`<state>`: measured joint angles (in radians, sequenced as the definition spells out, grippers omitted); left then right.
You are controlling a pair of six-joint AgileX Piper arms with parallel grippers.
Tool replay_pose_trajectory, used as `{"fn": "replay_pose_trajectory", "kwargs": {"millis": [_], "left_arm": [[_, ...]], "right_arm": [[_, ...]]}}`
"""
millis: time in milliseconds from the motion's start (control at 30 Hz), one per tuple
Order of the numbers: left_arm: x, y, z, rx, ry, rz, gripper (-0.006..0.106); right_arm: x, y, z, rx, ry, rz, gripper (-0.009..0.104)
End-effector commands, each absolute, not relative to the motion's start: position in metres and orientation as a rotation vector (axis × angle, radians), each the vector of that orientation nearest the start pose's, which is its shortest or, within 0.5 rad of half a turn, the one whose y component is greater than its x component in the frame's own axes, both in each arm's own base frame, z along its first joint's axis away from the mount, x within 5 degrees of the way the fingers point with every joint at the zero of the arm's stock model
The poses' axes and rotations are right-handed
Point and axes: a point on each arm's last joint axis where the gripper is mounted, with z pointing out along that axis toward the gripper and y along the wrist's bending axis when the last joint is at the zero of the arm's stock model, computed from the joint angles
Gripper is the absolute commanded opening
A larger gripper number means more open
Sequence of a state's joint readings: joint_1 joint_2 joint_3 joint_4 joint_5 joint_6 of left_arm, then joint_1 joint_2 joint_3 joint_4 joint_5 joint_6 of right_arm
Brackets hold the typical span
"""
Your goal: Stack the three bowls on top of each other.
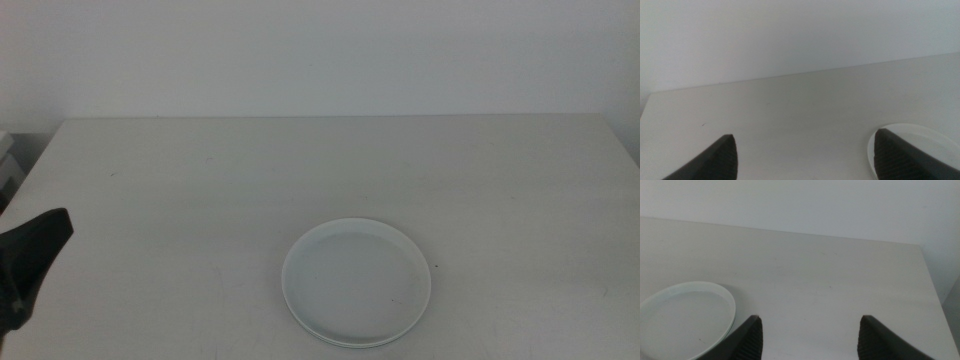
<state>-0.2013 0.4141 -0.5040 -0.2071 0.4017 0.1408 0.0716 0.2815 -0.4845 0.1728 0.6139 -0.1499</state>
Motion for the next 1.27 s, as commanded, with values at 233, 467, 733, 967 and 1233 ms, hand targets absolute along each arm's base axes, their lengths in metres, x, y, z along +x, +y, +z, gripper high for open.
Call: {"fn": "replay_pose_trajectory", "kwargs": {"millis": [233, 467, 733, 967, 1233], "left_arm": [[0.085, -0.023, 0.294, 0.154, 1.771, -0.261, 0.105], [0.066, -0.011, 0.247, 0.037, 1.788, -0.176, 0.105], [0.053, -0.005, 0.192, -0.051, 1.784, -0.100, 0.105], [0.053, -0.004, 0.179, -0.053, 1.785, -0.096, 0.105], [0.053, -0.005, 0.179, -0.054, 1.787, -0.097, 0.105]], "right_arm": [[0.063, 0.012, 0.308, -0.132, 1.814, 0.111, 0.049], [0.063, 0.010, 0.266, -0.136, 1.835, 0.073, 0.049], [0.052, 0.008, 0.218, -0.116, 1.751, 0.065, 0.049], [0.052, 0.007, 0.180, -0.112, 1.770, 0.060, 0.049], [0.053, 0.007, 0.181, -0.112, 1.757, 0.059, 0.049]]}}
